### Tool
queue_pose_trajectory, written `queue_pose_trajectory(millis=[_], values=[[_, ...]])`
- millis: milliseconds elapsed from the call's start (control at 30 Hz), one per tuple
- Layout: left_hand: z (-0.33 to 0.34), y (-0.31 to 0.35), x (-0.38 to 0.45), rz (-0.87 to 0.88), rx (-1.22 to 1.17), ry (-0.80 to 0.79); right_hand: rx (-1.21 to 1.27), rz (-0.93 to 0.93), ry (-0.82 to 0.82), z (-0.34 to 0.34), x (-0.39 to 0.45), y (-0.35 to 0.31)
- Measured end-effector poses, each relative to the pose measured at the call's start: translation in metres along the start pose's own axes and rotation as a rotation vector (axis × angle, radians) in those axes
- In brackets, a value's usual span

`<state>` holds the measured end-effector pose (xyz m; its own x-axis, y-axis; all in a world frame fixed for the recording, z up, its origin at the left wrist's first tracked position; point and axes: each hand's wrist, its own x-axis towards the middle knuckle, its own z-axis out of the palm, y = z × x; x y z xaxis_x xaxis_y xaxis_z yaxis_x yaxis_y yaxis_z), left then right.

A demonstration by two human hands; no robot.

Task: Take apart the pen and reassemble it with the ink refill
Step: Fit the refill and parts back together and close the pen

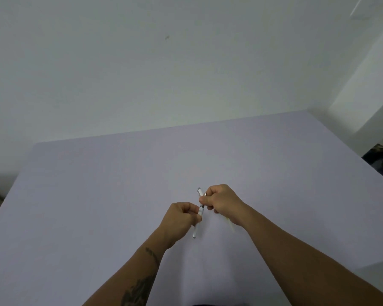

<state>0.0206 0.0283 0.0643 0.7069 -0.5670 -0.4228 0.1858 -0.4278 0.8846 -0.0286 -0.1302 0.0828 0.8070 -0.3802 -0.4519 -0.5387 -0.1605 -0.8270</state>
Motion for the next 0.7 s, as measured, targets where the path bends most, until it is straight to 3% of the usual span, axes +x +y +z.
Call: queue_pose_trajectory(millis=[200,333,533,700], values=[[0.003,-0.005,0.021,-0.083,-0.008,0.09,-0.03,0.012,-0.012,-0.014,0.028,0.015],[-0.003,-0.006,0.034,-0.156,-0.091,0.168,-0.222,0.027,0.059,-0.026,0.065,0.027],[-0.01,-0.015,0.038,-0.272,-0.188,0.228,-0.506,-0.018,-0.048,-0.005,0.113,0.035],[-0.012,-0.024,0.033,-0.345,-0.215,0.265,-0.731,-0.121,-0.042,0.02,0.125,0.04]])
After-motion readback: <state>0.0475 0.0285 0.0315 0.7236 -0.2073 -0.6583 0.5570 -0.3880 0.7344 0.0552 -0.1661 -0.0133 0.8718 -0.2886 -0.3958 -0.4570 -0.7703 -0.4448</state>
